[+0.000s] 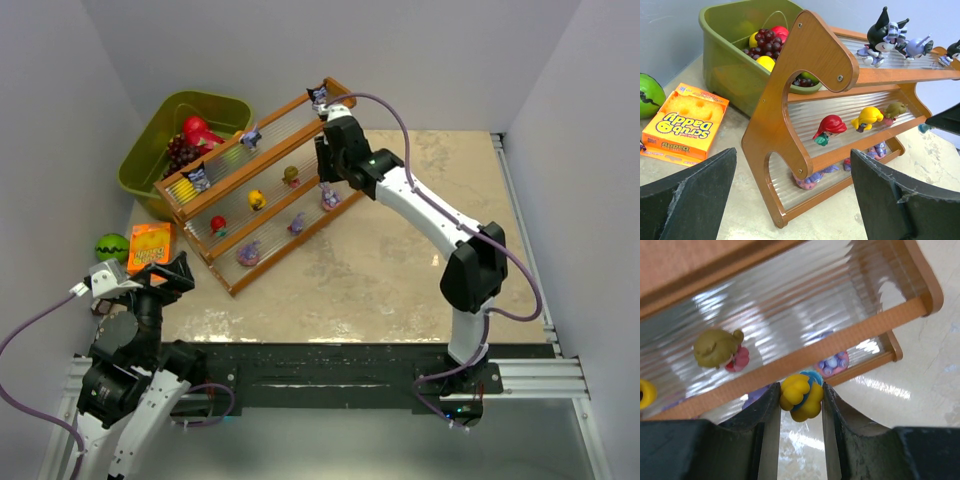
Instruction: Place and organize the plastic toys onto the shelf
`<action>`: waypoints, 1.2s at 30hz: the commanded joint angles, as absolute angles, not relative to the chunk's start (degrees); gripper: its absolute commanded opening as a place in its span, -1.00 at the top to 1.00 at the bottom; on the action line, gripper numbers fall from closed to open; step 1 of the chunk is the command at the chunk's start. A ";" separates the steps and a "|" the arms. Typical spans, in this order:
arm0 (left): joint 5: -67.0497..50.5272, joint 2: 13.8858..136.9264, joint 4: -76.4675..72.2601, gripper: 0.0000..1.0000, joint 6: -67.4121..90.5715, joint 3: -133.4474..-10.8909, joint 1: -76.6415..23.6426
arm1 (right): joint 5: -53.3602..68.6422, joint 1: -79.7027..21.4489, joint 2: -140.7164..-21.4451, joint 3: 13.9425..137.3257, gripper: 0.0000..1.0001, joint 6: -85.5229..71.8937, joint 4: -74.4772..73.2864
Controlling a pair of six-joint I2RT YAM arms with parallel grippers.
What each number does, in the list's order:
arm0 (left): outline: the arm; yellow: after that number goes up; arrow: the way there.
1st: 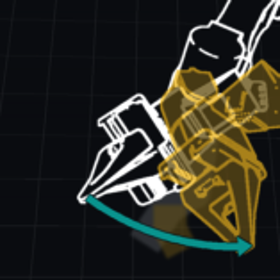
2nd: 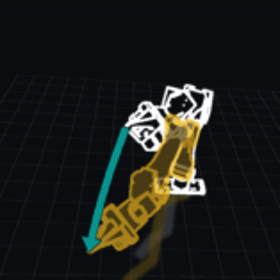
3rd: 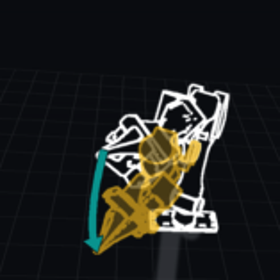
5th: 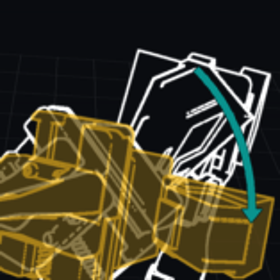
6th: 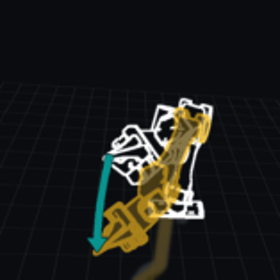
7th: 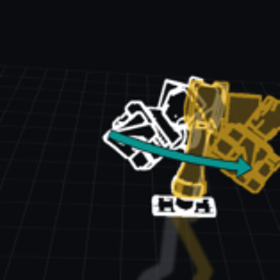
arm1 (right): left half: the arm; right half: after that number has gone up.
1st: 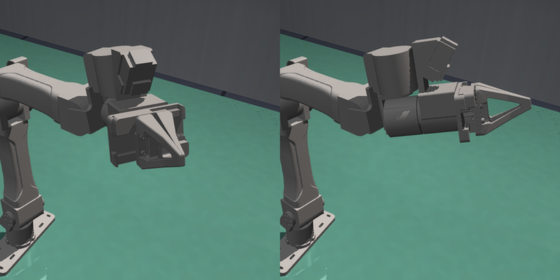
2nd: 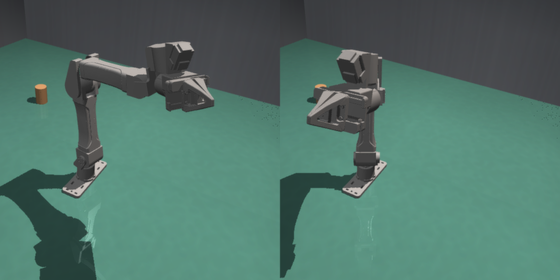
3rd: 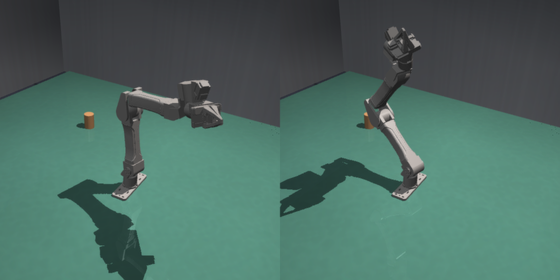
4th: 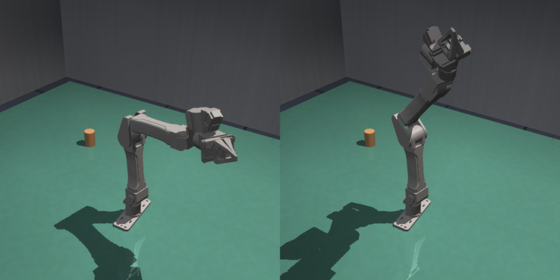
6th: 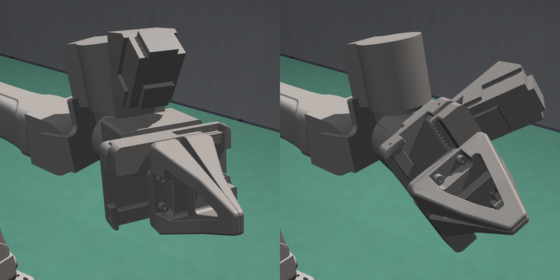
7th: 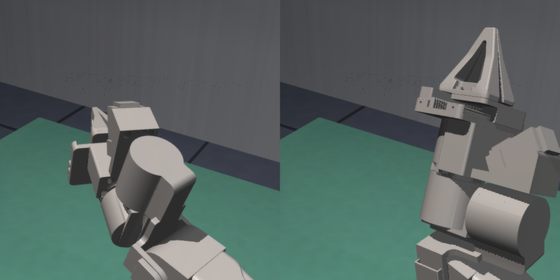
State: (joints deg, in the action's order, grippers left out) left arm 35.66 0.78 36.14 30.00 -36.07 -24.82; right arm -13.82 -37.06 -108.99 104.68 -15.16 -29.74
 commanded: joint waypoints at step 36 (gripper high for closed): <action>36.21 -3.34 34.63 -0.99 30.32 -36.21 -24.61 | -12.30 -33.57 -116.98 113.64 1.00 -14.68 -22.59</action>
State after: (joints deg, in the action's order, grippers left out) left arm 35.66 0.78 36.14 30.00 -36.07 -24.82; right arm -12.60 -33.63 -117.71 110.83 -14.33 -24.08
